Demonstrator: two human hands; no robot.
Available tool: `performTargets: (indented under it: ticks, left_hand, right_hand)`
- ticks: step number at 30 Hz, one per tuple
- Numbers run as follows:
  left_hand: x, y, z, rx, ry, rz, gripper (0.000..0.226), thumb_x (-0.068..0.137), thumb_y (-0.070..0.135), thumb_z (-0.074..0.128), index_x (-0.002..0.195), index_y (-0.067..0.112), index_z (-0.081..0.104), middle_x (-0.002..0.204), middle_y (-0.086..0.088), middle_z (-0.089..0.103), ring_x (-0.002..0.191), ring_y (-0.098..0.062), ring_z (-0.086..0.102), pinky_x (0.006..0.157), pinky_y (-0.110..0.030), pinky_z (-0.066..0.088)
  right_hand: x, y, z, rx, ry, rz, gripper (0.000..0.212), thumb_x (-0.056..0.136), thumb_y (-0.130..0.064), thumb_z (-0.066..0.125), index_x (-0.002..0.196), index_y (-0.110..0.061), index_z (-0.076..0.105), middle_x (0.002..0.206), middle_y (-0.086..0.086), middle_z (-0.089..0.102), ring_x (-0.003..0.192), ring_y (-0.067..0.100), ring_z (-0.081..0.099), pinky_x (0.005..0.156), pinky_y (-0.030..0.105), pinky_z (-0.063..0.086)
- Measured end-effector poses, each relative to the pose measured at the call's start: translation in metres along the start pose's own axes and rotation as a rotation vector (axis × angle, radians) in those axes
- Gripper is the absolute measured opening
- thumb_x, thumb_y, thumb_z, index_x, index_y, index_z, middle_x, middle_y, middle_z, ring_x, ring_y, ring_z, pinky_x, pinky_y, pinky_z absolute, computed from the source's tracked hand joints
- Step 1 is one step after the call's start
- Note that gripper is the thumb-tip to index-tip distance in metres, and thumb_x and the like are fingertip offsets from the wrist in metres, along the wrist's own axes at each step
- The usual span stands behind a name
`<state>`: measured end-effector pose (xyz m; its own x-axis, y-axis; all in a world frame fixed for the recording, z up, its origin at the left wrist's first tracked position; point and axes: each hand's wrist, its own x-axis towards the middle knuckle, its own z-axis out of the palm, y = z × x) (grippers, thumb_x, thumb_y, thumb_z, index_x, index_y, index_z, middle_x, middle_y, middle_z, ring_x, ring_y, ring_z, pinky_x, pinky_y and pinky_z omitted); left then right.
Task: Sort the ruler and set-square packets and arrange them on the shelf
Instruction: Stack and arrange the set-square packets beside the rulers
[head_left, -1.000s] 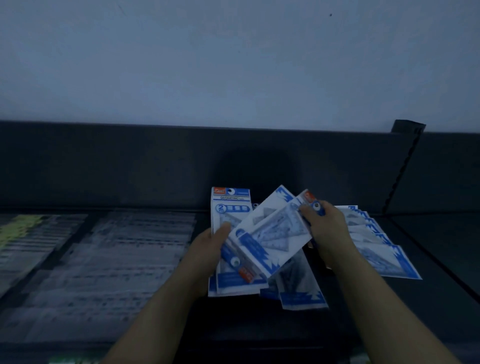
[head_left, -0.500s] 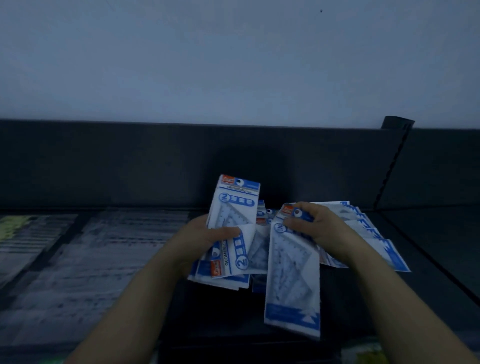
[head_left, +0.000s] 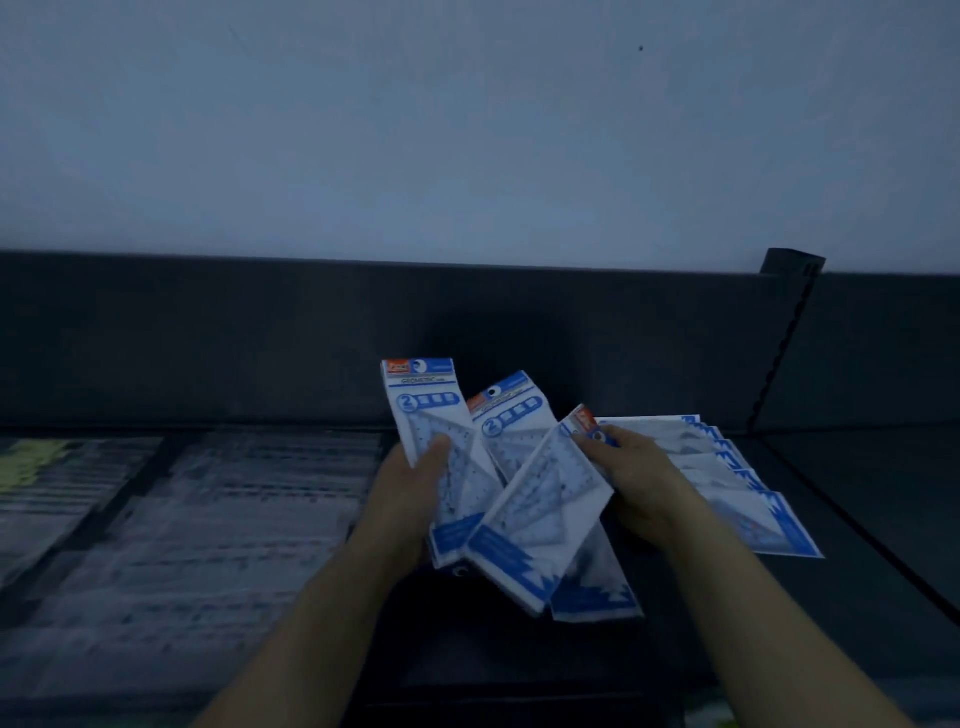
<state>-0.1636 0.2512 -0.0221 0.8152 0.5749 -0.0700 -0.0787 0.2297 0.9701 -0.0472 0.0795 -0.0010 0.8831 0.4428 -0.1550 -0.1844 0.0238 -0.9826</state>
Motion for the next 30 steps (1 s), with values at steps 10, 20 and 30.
performTargets:
  ticks: [10,20,30]
  left_hand:
    - [-0.001,-0.002,0.000,0.048,-0.003,-0.036,0.030,0.099,0.027,0.049,0.124,0.011,0.057,0.111,-0.013,0.069,0.095,-0.027,0.068,0.084,-0.043,0.055]
    - [-0.008,0.005,0.009,0.049,-0.228,-0.100,0.021,0.094,0.014,0.057,0.114,0.010,0.063,0.101,-0.011,0.074,0.088,-0.027,0.071,0.072,-0.037,0.058]
    - [-0.019,0.013,0.015,0.114,-0.438,-0.224,0.025,0.087,0.022,0.064,0.108,0.009,0.067,0.100,-0.017,0.073,0.084,-0.030,0.071,0.074,-0.039,0.057]
  right_hand:
    - [-0.005,0.006,-0.003,0.137,-0.140,0.021,0.026,0.092,-0.017,0.059,0.110,0.002,0.061,0.096,0.022,0.071,0.080,0.028,0.070,0.068,0.036,0.058]
    - [-0.012,0.007,-0.005,-0.118,-0.050,-0.114,0.022,0.087,-0.017,0.068,0.102,-0.001,0.065,0.103,0.028,0.067,0.088,0.032,0.065,0.088,0.052,0.051]
    - [-0.004,-0.012,0.015,-0.341,0.115,-0.470,0.007,0.083,-0.020,0.072,0.085,-0.014,0.068,0.083,0.005,0.072,0.079,0.020,0.069,0.072,0.037,0.056]
